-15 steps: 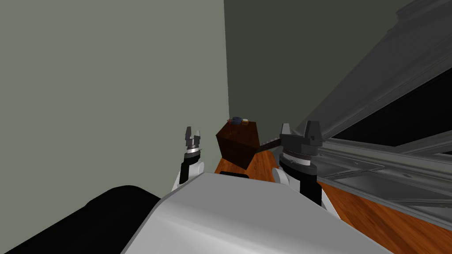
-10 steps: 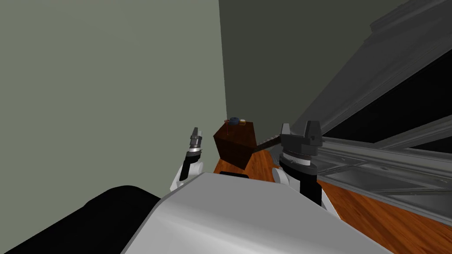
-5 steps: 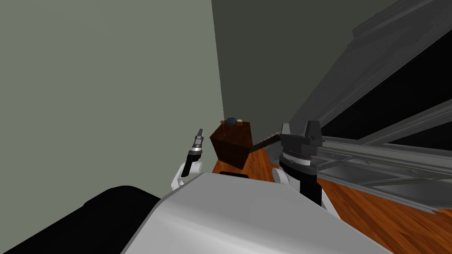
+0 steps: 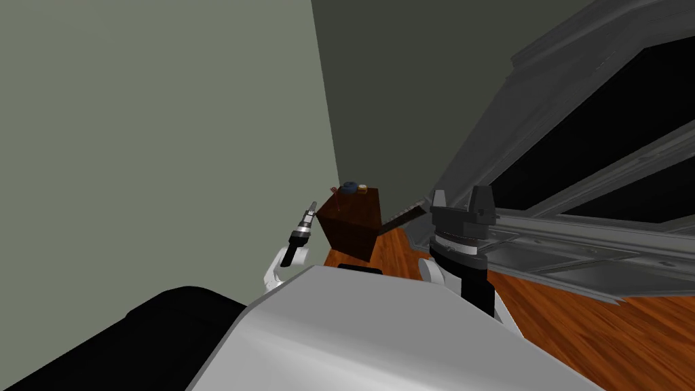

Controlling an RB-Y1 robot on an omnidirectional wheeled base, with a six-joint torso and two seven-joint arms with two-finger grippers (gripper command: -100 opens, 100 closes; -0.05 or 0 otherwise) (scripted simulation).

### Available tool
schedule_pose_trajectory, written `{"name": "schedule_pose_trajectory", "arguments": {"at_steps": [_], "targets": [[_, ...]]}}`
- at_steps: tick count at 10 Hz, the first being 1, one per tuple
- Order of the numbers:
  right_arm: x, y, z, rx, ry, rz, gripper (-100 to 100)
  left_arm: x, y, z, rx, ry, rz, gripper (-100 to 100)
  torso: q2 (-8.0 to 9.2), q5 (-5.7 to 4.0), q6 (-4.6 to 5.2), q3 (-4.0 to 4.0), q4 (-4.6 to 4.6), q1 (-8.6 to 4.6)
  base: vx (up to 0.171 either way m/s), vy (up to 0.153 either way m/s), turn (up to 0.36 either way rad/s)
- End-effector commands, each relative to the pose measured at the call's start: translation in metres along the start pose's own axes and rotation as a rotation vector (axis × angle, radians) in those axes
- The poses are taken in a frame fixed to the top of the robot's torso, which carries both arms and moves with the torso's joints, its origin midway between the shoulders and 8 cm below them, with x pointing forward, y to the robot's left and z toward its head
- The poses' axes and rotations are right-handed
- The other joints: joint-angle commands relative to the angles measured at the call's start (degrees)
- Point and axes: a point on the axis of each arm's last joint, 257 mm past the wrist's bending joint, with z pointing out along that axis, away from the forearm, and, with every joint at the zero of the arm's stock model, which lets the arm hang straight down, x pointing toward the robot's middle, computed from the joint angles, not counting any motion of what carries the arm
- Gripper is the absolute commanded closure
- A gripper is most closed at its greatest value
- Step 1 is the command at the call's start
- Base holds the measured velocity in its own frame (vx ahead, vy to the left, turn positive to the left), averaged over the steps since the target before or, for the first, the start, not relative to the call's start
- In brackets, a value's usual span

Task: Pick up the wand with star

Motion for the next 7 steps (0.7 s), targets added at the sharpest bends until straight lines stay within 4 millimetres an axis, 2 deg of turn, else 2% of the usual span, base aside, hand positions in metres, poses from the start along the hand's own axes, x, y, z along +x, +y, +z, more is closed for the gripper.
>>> {"name": "schedule_pose_trajectory", "arguments": {"at_steps": [1, 6, 7], "targets": [[0.0, 0.0, 0.0, 0.0, 0.0, 0.0, 0, 0.007, 0.015, 0.002, -0.023, 0.041, 0.079, -100, 0.0, 0.0, 0.0, 0.0, 0.0, 0.0, 0.046, -0.066, -0.108], [0.0, 0.0, 0.0, 0.0, 0.0, 0.0, 0, 0.017, 0.058, 0.003, -0.069, 0.155, 0.306, -100, 0.01, -0.01, -0.01, 0.01, 0.0, 0.01, 0.048, -0.065, -0.097], [0.0, 0.0, 0.0, 0.0, 0.0, 0.0, 0, 0.018, 0.074, 0.002, -0.085, 0.192, 0.386, -100, 0.05, 0.01, -0.01, 0.03, 0.01, 0.06, 0.03, -0.074, -0.123]]}}
